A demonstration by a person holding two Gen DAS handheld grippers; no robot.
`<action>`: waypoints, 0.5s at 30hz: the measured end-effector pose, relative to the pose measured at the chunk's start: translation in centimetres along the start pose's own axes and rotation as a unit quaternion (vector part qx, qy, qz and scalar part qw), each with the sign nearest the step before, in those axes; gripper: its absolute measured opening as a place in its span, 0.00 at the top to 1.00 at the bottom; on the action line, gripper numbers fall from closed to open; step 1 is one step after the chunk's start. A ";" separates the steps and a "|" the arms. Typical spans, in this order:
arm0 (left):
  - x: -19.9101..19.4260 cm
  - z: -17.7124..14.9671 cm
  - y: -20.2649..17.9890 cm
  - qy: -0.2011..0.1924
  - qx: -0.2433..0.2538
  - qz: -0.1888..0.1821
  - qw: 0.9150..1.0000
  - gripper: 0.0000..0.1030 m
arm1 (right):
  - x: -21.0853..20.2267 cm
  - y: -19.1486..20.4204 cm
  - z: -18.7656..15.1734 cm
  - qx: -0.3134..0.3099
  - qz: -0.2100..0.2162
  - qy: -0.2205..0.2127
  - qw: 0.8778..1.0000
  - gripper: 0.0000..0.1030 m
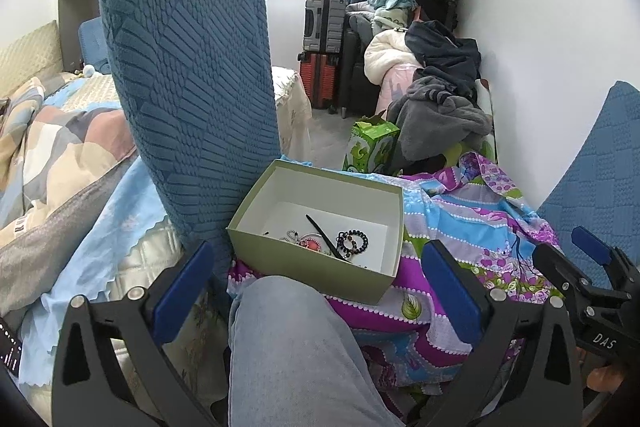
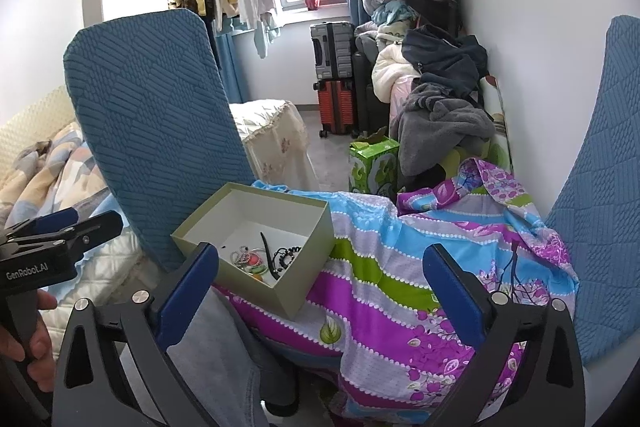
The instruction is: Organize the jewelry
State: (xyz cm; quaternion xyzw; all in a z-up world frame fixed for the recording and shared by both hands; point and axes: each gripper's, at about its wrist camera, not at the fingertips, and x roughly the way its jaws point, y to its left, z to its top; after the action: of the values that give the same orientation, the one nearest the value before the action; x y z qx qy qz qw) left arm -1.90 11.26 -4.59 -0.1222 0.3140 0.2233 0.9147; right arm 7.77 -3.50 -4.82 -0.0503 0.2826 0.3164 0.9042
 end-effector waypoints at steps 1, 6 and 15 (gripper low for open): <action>0.0 0.0 0.0 0.001 0.000 0.002 1.000 0.00 | 0.0 0.0 0.0 0.000 -0.001 0.001 1.000 0.00; 0.2 0.1 0.1 0.007 -0.006 0.009 1.000 0.00 | 0.3 -0.2 -0.1 -0.002 -0.007 0.006 1.000 0.00; 0.4 0.0 0.2 0.012 -0.005 0.012 1.000 0.00 | 0.1 -0.2 -0.2 -0.001 -0.013 0.004 1.000 0.00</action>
State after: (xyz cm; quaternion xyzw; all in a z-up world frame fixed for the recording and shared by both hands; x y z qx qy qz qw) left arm -1.69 11.56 -4.82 -0.1257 0.3256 0.2347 0.9072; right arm 7.86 -3.67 -5.06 -0.0564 0.2850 0.3052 0.9069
